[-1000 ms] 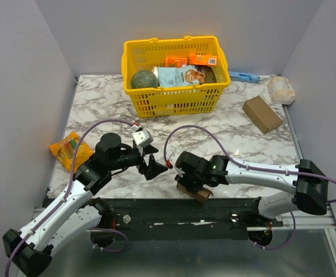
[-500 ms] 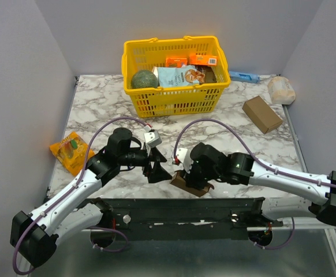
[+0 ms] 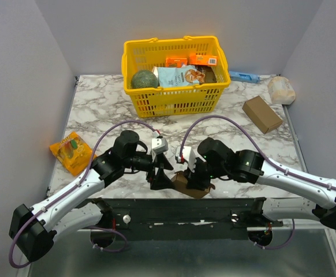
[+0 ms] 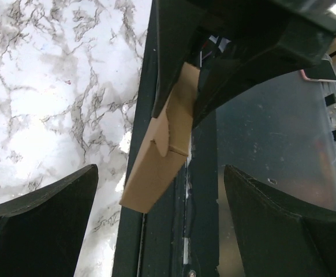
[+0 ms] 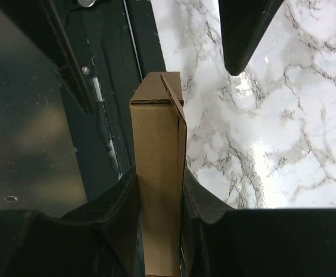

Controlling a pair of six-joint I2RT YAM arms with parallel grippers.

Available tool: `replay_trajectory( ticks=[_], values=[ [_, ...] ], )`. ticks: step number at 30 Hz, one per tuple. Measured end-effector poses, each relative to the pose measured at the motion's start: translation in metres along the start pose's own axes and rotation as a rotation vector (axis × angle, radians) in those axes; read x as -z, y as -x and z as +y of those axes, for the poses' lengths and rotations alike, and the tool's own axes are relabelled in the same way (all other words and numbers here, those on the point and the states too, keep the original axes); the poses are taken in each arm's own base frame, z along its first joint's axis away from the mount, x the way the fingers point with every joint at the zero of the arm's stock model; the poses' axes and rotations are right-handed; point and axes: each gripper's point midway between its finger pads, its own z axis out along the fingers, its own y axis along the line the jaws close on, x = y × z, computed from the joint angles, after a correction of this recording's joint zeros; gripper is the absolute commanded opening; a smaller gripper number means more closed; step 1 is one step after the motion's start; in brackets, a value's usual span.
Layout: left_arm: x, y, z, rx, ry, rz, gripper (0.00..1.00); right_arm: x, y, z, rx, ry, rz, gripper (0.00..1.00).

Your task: Fold the paper box

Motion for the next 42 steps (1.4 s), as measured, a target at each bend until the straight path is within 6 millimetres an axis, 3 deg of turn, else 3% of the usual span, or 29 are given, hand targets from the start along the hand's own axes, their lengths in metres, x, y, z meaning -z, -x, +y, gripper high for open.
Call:
replay_trajectory(
  ticks=[3, 6, 10, 12, 17, 20, 21, 24, 29, 35, 42],
  values=[
    [-0.001, -0.002, 0.001, -0.001, 0.01, 0.009, 0.97, 0.001, 0.002, 0.003, 0.005, 0.02, -0.006, 0.33],
    [-0.004, -0.005, -0.002, 0.001, -0.001, 0.021, 0.88, 0.001, 0.003, 0.006, 0.012, 0.034, -0.009, 0.33],
    [-0.01, -0.012, -0.007, 0.011, -0.03, 0.049, 0.67, 0.002, 0.005, 0.008, 0.021, 0.05, -0.015, 0.33],
    [-0.012, -0.014, -0.01, 0.011, -0.042, 0.058, 0.63, 0.002, 0.006, 0.009, 0.022, 0.055, -0.017, 0.33],
    [-0.014, -0.011, -0.017, 0.006, -0.064, 0.051, 0.35, 0.002, 0.008, 0.011, 0.026, 0.071, -0.026, 0.35],
    [-0.014, -0.01, -0.022, -0.027, -0.076, 0.038, 0.26, 0.003, 0.008, 0.009, 0.003, 0.073, -0.031, 0.48],
    [-0.013, -0.009, -0.023, -0.038, -0.075, 0.03, 0.23, 0.003, 0.009, 0.008, -0.004, 0.073, -0.035, 0.62],
    [-0.01, -0.005, -0.027, -0.061, -0.07, 0.008, 0.21, 0.003, 0.012, 0.002, -0.036, 0.047, -0.05, 0.88],
    [-0.005, 0.006, -0.022, -0.106, -0.012, -0.039, 0.2, 0.019, 0.013, -0.028, -0.158, -0.084, -0.104, 0.89],
    [-0.003, 0.014, -0.011, -0.131, 0.06, -0.067, 0.19, 0.064, 0.01, -0.055, -0.313, -0.241, -0.224, 0.84],
    [-0.002, 0.01, -0.01, -0.127, 0.068, -0.054, 0.18, 0.093, 0.007, -0.065, -0.371, -0.358, -0.296, 0.67]
  ],
)
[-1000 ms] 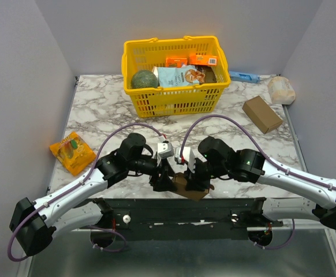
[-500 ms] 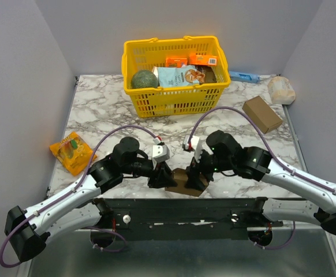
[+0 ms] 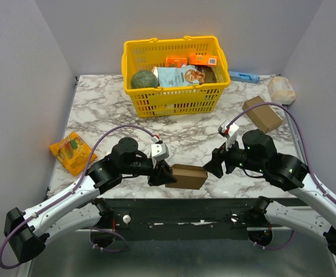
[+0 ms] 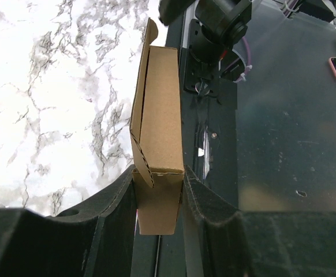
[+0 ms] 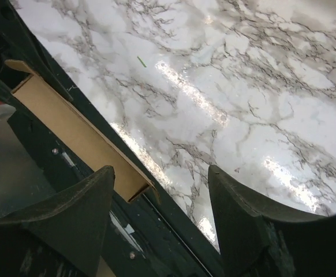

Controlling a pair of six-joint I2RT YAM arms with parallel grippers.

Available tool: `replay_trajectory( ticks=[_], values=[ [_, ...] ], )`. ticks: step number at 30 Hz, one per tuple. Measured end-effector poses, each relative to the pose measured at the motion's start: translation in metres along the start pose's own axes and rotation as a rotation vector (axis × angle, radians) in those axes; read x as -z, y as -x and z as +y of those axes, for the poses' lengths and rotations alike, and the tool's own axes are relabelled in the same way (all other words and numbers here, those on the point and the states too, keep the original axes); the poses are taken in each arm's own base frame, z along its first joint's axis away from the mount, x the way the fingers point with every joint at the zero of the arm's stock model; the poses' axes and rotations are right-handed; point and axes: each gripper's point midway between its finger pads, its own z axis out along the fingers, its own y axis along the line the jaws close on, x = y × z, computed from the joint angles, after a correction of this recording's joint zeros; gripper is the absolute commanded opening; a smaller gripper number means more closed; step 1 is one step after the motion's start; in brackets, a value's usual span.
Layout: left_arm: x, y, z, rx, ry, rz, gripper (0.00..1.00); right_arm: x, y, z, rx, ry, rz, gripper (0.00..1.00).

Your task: Fold the paper box

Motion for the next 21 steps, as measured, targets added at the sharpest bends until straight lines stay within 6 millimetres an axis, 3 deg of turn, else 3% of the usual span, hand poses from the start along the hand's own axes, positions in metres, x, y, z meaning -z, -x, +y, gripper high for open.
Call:
replay_trajectory(
  ticks=[8, 21],
  values=[
    [0.001, -0.001, 0.001, 0.0, 0.008, 0.002, 0.18, 0.001, -0.021, -0.012, -0.019, -0.064, 0.091, 0.5],
    [0.001, -0.001, 0.001, 0.0, 0.011, 0.002, 0.18, 0.001, -0.024, 0.001, -0.005, 0.016, 0.107, 0.42]
  ],
)
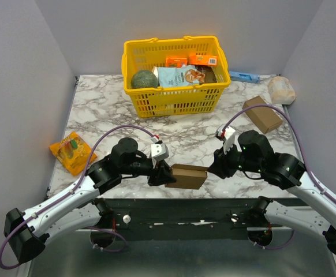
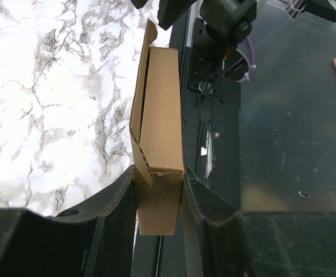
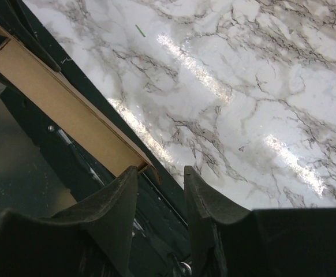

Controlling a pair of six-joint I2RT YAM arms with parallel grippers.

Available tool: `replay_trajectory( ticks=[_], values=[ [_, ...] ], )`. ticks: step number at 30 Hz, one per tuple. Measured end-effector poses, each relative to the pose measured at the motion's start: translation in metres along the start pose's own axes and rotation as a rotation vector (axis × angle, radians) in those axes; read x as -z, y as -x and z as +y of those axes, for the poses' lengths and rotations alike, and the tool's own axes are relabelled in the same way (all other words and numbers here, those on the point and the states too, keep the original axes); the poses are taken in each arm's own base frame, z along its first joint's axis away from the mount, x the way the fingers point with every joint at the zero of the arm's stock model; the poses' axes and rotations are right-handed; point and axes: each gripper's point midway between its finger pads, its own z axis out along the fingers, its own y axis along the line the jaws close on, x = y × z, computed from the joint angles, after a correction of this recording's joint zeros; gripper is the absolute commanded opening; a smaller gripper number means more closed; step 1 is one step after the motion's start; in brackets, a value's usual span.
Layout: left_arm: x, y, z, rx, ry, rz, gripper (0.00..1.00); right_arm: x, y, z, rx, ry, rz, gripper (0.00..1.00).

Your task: Fold the paper box

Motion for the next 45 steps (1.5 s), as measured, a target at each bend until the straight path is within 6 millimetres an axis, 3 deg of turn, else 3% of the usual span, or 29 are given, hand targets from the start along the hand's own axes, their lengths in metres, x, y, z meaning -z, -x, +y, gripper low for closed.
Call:
replay_trajectory(
  ticks=[14, 18, 24, 45],
  values=[
    [0.0, 0.0, 0.0, -0.001, 0.0, 0.0, 0.18, -0.006, -0.006, 0.003, 0.004, 0.026, 0.03, 0.34],
    [0.0, 0.0, 0.0, -0.001, 0.0, 0.0, 0.18, -0.006, -0.005, 0.004, 0.01, 0.034, 0.027, 0.13],
    [0.0, 0.0, 0.001, 0.0, 0.004, 0.001, 0.18, -0.007, -0.004, 0.005, 0.011, 0.043, 0.024, 0.01],
    [0.003, -0.012, 0.013, -0.009, 0.141, 0.036, 0.14, -0.032, 0.004, 0.0, -0.328, -0.04, 0.009, 0.0]
  ],
)
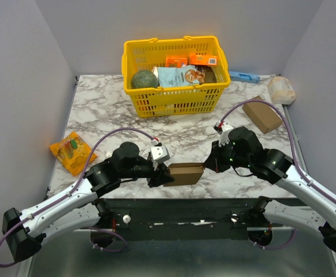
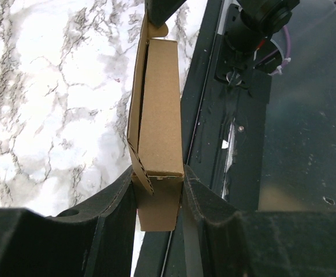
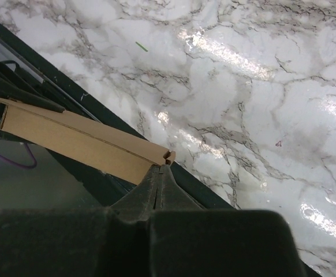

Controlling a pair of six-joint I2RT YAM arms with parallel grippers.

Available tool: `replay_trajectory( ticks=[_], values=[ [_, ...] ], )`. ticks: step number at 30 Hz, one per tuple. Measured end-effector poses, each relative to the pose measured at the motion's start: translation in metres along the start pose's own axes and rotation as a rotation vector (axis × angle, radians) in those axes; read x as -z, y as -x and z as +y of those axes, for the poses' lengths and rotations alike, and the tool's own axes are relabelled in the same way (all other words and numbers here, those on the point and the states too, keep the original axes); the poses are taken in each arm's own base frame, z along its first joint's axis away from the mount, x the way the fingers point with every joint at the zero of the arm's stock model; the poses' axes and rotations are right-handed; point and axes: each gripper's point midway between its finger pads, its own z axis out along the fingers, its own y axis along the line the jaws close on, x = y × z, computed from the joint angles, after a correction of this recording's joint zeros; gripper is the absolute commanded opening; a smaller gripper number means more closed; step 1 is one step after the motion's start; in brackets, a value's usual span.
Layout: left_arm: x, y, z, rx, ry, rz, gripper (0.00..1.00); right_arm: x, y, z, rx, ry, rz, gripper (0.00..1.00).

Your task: Fold the paper box

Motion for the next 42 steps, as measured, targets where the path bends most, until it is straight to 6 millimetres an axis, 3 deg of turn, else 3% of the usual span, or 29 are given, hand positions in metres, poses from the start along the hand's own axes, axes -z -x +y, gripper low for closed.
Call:
replay_trajectory(
  ticks=[8, 42],
  values=[
    [0.003, 0.002, 0.006, -0.003, 0.039, -0.012, 0.12, -0.006, 0.008, 0.001, -0.045, -0.008, -0.037, 0.0],
    [0.015, -0.002, 0.015, 0.103, 0.158, -0.057, 0.04, -0.02, 0.006, 0.01, -0.045, -0.044, -0.065, 0.0]
  ],
)
